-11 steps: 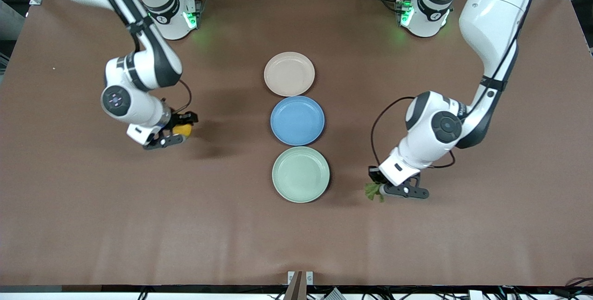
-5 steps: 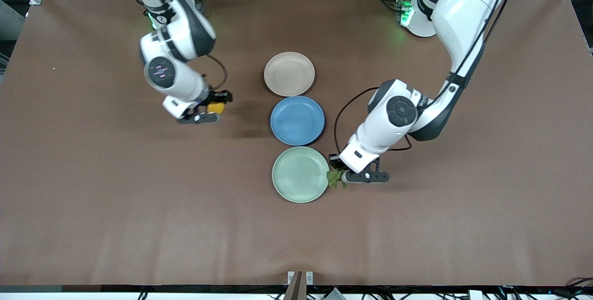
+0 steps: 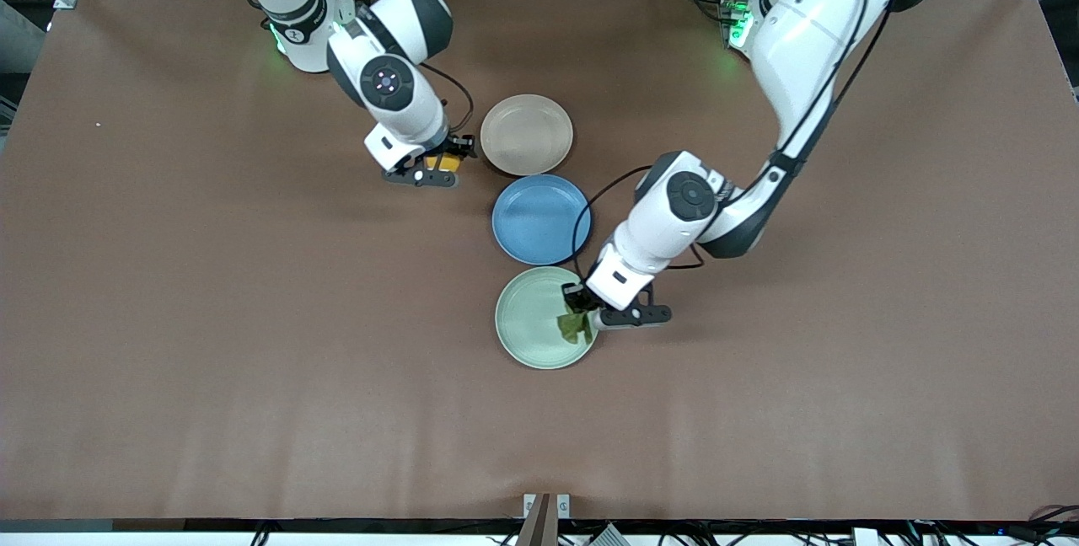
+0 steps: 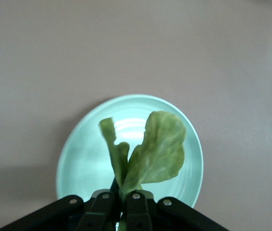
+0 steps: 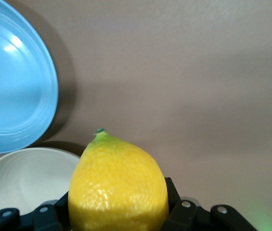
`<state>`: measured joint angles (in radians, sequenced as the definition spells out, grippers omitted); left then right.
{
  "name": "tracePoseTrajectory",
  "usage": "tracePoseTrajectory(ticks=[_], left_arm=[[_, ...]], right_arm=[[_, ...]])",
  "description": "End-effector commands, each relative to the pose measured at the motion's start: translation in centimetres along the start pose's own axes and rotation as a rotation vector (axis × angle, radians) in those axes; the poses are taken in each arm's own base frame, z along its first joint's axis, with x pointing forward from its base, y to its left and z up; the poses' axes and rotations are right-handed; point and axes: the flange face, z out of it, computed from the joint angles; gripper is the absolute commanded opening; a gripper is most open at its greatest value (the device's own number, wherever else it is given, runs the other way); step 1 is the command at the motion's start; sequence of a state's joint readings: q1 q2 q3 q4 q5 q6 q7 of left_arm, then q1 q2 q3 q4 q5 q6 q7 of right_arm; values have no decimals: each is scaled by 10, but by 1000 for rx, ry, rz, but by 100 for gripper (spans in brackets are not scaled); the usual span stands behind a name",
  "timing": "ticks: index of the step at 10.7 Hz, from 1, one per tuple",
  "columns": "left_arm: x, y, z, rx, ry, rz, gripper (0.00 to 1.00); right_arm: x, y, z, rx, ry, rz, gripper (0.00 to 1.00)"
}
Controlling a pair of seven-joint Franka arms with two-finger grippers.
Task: Place lemon and lettuce in plates
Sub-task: 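Release the lettuce onto the green plate while the right gripper lowers the lemon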
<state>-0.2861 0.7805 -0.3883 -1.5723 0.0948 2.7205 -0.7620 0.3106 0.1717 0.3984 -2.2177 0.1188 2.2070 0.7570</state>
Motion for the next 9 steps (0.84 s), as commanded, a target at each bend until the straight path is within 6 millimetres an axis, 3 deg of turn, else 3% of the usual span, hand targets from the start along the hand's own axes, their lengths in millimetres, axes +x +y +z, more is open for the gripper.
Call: tracePoseTrajectory(ticks=[1,3,4,6,8,9], left_arm=[[-27,10,42,-30,29,-74,0],[-31,6,50,-10,30,-79,0],[-29,4,49,-10,31,-83,5],[-29,4,50,-9,30,-92,41],[-30,0,52,-4,27,-97,87],[-31,0,54,-2,25,-87,100]], right_arm=[[-41,-45,27,29,19,121,9],[-55,-57,37,28,19,150,12],[-62,-65,43,33,20,164,14],[-79,-84,60,62,32,211,17],[-81,-90,70,79,37,227,20],[-84,-93,71,86,40,226,22]])
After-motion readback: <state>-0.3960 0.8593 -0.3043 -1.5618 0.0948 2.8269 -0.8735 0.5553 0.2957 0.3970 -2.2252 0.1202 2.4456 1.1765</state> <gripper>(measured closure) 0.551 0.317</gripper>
